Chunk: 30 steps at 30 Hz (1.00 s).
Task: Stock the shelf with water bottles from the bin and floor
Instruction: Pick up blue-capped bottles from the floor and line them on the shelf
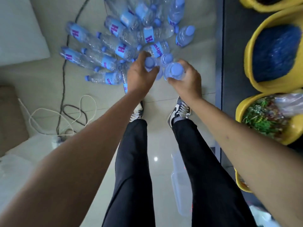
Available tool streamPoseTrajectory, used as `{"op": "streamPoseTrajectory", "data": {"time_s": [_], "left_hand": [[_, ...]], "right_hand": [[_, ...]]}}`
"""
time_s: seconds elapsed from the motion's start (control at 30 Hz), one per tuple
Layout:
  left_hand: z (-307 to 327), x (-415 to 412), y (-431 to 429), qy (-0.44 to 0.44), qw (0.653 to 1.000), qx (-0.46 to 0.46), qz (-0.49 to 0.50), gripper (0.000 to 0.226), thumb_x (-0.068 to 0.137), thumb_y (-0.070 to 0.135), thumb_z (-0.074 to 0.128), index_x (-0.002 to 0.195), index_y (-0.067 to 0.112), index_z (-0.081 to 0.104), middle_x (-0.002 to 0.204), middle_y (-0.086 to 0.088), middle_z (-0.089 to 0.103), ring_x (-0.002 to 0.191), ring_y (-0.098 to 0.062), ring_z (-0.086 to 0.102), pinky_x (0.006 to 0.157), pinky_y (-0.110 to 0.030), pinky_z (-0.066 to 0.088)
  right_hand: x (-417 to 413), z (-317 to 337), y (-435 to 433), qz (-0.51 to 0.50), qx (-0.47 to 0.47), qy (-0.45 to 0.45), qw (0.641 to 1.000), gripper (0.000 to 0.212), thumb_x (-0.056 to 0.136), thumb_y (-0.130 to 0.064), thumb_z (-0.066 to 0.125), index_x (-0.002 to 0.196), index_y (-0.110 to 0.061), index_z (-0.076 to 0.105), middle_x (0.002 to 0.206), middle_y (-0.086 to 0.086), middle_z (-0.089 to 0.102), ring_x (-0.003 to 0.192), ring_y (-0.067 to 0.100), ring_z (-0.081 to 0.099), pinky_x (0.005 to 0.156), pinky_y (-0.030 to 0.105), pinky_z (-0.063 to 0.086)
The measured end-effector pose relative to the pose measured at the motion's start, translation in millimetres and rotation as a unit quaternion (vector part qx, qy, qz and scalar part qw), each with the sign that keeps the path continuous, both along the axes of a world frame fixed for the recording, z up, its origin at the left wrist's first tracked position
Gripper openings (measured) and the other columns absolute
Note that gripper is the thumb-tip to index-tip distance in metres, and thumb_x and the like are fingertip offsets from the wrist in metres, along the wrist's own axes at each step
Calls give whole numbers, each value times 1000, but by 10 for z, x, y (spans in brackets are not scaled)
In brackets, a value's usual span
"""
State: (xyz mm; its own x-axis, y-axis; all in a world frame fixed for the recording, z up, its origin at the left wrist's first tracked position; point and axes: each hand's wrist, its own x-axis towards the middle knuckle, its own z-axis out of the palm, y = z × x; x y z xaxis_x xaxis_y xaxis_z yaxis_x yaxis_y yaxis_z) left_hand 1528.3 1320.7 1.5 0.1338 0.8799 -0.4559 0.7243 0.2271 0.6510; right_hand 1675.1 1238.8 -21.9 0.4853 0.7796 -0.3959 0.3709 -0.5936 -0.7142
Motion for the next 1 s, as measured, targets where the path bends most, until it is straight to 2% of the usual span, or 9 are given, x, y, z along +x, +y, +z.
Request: {"op": "streamPoseTrajectory", "data": {"time_s": [0.17, 0.3, 0.43, 0.53, 0.6, 0.73, 0.8, 0.87, 1.0], "left_hand": [[1578, 118, 276, -51, 997, 54, 2, 40, 76, 41, 71, 112, 25, 68, 97, 7, 71, 95, -20, 63, 76, -33, 48], [2970, 284, 532, -118, 987, 105, 0, 29, 75, 45, 71, 100, 30, 68, 89, 6, 68, 94, -20, 61, 74, -29, 44], [4312, 518, 753, -168, 970, 174, -35, 41, 73, 56, 68, 101, 27, 74, 87, -2, 67, 90, -17, 57, 70, -18, 37], [5253, 711, 846, -201, 953, 216, -65, 25, 70, 58, 63, 74, 34, 64, 67, 5, 51, 77, -16, 45, 63, -21, 30], [5801, 869, 866, -233, 941, 231, -81, 27, 71, 56, 64, 69, 32, 53, 61, 9, 38, 68, -11, 38, 59, -21, 28], [6689, 1275, 838, -321, 913, 227, -108, 25, 73, 50, 71, 65, 30, 58, 60, 11, 44, 65, -10, 40, 60, -32, 36], [7043, 1549, 806, -368, 895, 214, -130, 33, 72, 47, 74, 79, 15, 67, 69, 7, 54, 69, -12, 45, 67, -43, 51], [7331, 1848, 754, -404, 880, 199, -148, 36, 73, 42, 76, 89, 10, 72, 76, -7, 67, 73, -14, 53, 79, -53, 56], [7674, 2470, 608, -442, 853, 174, -215, 29, 77, 38, 76, 90, 12, 75, 80, -7, 71, 76, -15, 59, 84, -51, 57]], "right_hand": [[163, 1631, 359, -4, 28, -17, 999, 67, 64, -51, 74, 127, -32, 66, 115, -6, 74, 106, 27, 66, 86, 40, 55], [329, 3126, 593, -23, 87, -22, 996, 58, 69, -42, 78, 124, -28, 68, 110, -3, 75, 100, 23, 68, 81, 36, 53], [523, 4509, 672, -53, 153, -20, 987, 49, 67, -41, 79, 114, -33, 68, 98, -14, 72, 91, 9, 67, 81, 34, 56], [709, 5455, 756, -66, 189, -20, 980, 46, 61, -52, 78, 104, -46, 65, 94, -10, 75, 90, 11, 72, 82, 42, 58], [899, 6067, 765, -73, 208, -25, 975, 46, 57, -56, 79, 100, -47, 65, 91, -10, 76, 88, 13, 73, 82, 47, 58], [1280, 7132, 581, -73, 244, -62, 965, 46, 61, -51, 83, 103, -36, 71, 92, -3, 77, 87, 18, 74, 76, 51, 60], [1478, 7505, 428, -102, 276, -71, 953, 38, 59, -51, 83, 92, -39, 71, 90, -3, 78, 87, 19, 75, 74, 54, 60], [1698, 7784, 256, -128, 301, -88, 941, 40, 61, -49, 84, 97, -35, 72, 91, -3, 78, 88, 22, 76, 73, 55, 61], [2186, 8110, -114, -163, 314, -143, 924, 41, 68, -50, 83, 102, -30, 73, 87, 1, 78, 81, 27, 75, 65, 57, 59]]}}
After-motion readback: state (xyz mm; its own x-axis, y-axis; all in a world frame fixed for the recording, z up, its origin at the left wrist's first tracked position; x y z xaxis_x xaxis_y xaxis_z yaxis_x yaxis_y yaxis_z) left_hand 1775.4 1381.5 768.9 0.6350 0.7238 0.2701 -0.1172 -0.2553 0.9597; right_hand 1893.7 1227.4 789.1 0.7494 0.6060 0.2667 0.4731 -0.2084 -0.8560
